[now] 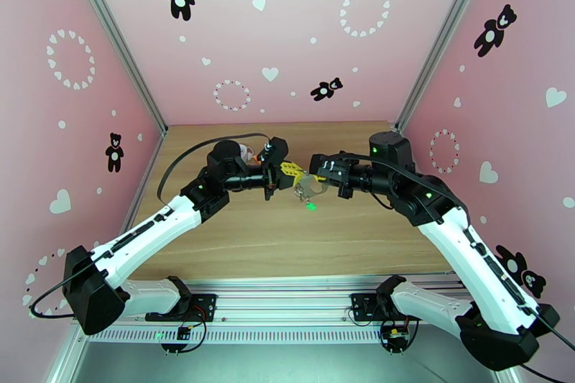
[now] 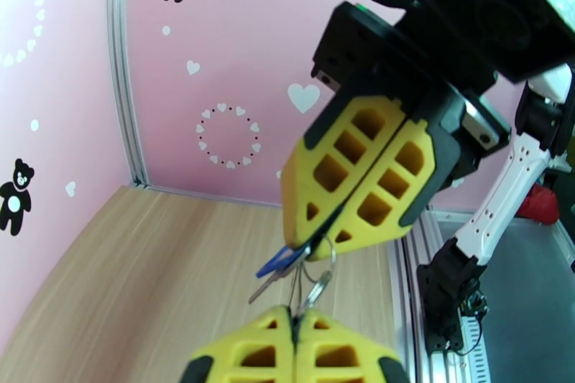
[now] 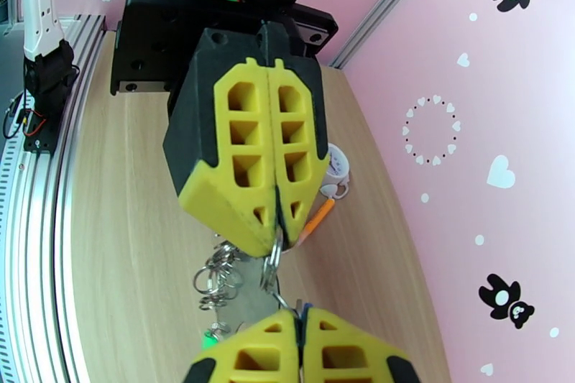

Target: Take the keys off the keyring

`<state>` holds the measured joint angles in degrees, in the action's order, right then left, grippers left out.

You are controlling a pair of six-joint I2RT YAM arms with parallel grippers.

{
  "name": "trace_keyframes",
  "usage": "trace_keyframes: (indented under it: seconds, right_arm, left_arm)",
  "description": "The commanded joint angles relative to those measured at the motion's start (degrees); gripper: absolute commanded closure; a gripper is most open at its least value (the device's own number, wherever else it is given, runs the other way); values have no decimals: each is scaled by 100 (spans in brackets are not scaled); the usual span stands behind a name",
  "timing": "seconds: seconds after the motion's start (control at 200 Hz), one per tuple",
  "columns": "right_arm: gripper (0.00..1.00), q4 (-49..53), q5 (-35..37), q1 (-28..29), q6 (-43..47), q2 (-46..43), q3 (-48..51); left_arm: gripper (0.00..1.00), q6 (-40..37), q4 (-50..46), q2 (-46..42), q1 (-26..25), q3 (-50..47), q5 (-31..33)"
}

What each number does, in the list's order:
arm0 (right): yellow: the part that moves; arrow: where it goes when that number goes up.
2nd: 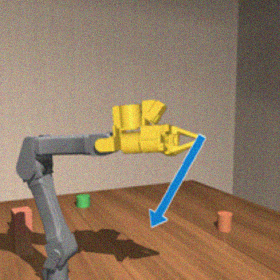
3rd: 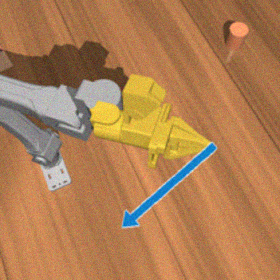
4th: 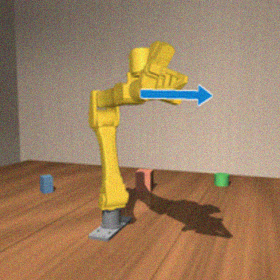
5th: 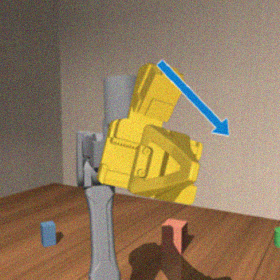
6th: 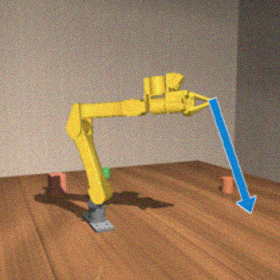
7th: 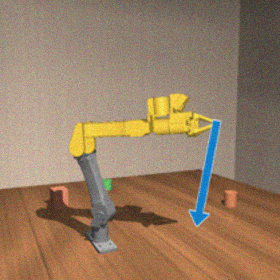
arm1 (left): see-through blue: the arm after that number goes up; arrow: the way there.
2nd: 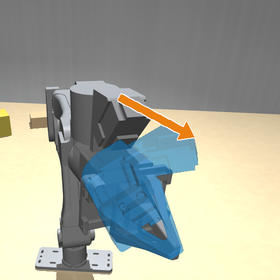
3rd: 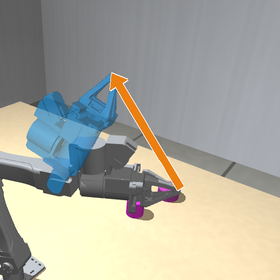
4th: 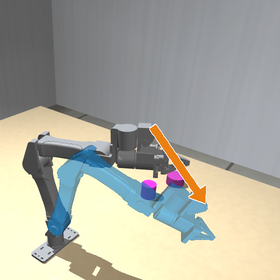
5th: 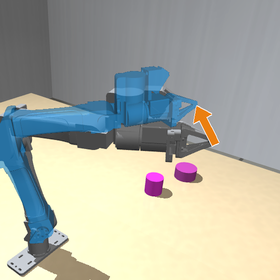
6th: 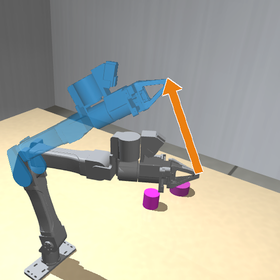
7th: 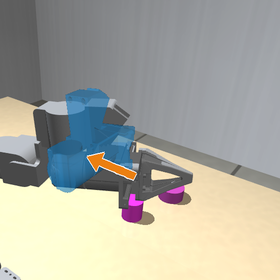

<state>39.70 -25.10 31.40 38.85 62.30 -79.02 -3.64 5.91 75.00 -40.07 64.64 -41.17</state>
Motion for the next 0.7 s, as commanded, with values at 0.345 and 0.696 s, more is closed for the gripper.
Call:
trace_keyframes:
  seconds: [0.345, 0.696]
  right_arm:
    - [100, -79, 582, 316, 386, 258, -280]
    - [100, 3, 802, 315, 566, 127, -299]
  left_arm:
    - [100, 1465, 1303, 410, -213, 407, 32]
    - [100, 1231, 1266, 298, -272, 310, -177]
